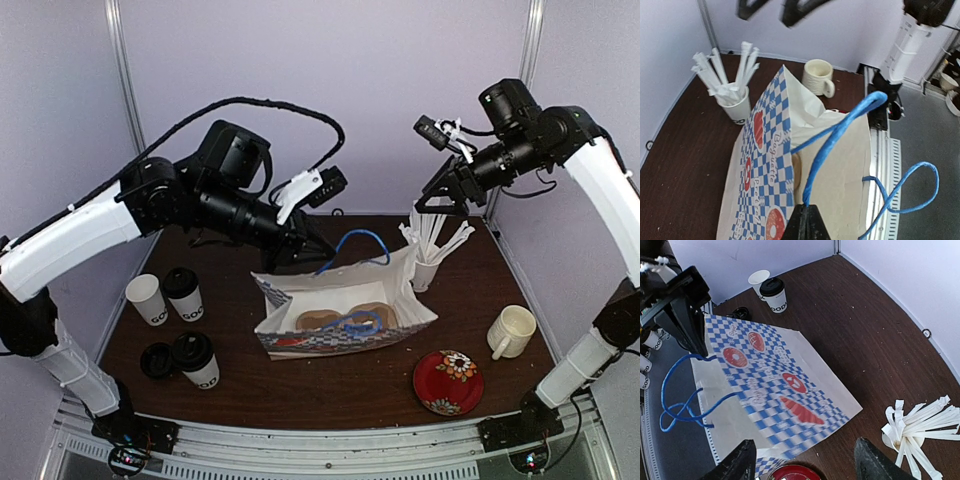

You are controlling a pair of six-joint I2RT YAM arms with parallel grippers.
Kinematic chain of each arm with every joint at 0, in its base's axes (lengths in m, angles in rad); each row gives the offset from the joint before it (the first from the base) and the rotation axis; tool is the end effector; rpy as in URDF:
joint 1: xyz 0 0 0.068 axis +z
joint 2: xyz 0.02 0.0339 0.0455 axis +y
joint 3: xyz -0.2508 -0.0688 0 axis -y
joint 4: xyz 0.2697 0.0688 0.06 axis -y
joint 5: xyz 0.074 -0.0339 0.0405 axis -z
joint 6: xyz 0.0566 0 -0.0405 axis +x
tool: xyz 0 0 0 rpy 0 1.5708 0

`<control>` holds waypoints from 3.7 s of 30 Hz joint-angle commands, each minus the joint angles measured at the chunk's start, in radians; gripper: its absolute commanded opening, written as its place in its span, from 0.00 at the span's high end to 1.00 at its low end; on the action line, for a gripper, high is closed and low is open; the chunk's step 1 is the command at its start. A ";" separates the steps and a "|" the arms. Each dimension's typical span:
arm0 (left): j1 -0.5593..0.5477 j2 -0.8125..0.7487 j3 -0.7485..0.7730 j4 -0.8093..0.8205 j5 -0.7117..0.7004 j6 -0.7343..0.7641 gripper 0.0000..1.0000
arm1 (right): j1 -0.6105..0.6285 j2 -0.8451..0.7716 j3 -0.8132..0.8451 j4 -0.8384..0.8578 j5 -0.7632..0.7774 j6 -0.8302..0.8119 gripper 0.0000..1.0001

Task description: Pack the takeout coffee

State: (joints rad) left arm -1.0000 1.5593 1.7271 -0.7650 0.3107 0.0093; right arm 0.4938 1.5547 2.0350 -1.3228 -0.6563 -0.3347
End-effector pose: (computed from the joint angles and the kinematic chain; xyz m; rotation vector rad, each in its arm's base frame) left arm 0.1901 -0.3281 0.3966 1.2628 1.8969 -0.8843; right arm 0.2535 0.1757 0.4534 -1.2167 2.0146 0.8628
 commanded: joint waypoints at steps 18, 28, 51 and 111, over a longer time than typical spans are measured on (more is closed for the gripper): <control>-0.203 -0.212 -0.346 0.228 0.003 -0.086 1.00 | 0.036 -0.179 -0.249 -0.151 -0.223 -0.355 0.22; -0.256 -0.195 -0.347 0.250 -0.010 -0.139 1.00 | 0.239 -0.214 -0.409 -0.168 -0.041 -0.394 0.19; -0.213 -0.189 -0.299 0.287 -0.340 -0.071 1.00 | 0.448 -0.025 -0.138 -0.012 -0.066 -0.247 0.15; 0.163 -0.268 -0.614 -0.559 -0.402 -0.782 0.08 | 0.410 0.079 -0.033 0.145 0.099 -0.040 1.00</control>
State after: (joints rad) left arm -0.8478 1.2816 1.1275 -1.3582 -0.1070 -0.7818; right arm 0.9073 1.6230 1.9778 -1.1725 -0.5571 -0.3706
